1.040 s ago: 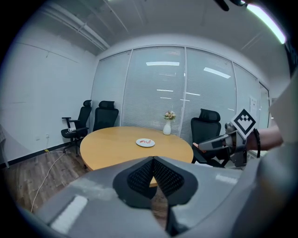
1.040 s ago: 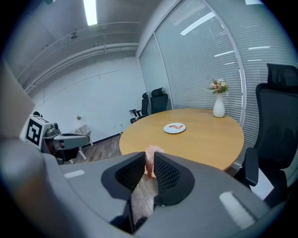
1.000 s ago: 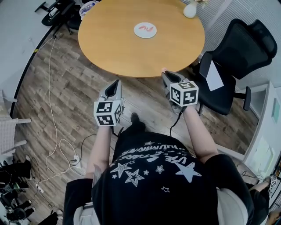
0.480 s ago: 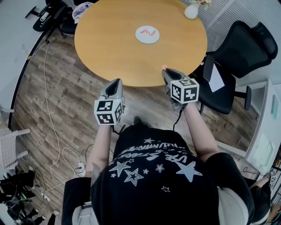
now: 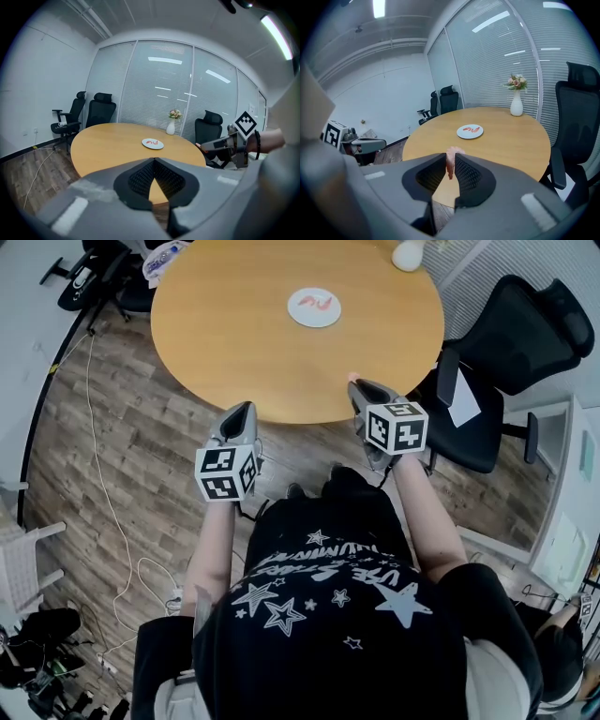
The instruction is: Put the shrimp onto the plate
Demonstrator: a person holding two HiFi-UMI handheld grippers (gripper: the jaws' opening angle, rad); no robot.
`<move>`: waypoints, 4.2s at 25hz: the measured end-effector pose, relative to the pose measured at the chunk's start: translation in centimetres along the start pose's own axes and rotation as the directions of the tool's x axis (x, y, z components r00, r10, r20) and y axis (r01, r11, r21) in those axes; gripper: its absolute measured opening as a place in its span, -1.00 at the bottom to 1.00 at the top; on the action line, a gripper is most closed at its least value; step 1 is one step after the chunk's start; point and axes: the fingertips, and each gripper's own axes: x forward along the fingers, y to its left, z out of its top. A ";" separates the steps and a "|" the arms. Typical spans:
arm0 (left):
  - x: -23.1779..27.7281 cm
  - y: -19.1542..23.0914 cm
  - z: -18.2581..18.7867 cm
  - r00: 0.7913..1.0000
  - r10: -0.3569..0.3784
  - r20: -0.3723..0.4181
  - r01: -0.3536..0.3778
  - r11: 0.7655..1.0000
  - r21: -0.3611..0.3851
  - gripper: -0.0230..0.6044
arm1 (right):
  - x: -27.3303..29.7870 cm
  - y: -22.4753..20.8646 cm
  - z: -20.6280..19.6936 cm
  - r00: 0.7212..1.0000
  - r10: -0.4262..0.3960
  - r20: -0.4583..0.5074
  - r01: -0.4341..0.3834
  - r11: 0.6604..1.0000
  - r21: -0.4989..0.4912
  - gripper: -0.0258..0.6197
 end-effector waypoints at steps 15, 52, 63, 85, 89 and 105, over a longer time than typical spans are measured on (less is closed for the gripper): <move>4.5 0.6 3.7 0.996 0.082 0.019 -0.081 0.997 -0.011 -0.92 | 5.8 -3.0 6.9 0.995 0.097 0.031 -0.096 0.994 -0.045 -0.73; 16.9 5.0 8.7 0.975 0.221 -0.028 -0.223 0.973 -0.061 -0.92 | 20.8 -7.2 10.1 0.955 0.245 -0.166 -0.269 0.953 -0.143 -0.73; 18.6 6.1 7.7 0.971 0.228 -0.069 -0.233 0.969 -0.080 -0.92 | 23.6 -6.7 8.3 0.946 0.234 -0.225 -0.281 0.937 -0.208 -0.73; 19.7 7.4 5.5 0.964 0.227 -0.141 -0.244 0.962 -0.121 -0.92 | 27.5 -6.3 5.7 0.935 0.138 -0.328 -0.262 0.890 -0.373 -0.73; 19.7 7.4 5.5 0.964 0.224 -0.143 -0.242 0.963 -0.120 -0.92 | 27.7 -6.5 5.8 0.940 0.113 -0.321 -0.233 0.901 -0.365 -0.73; 19.2 7.4 5.4 0.966 0.221 -0.134 -0.237 0.964 -0.119 -0.92 | 27.8 -6.5 5.6 0.939 0.108 -0.327 -0.220 0.918 -0.330 -0.65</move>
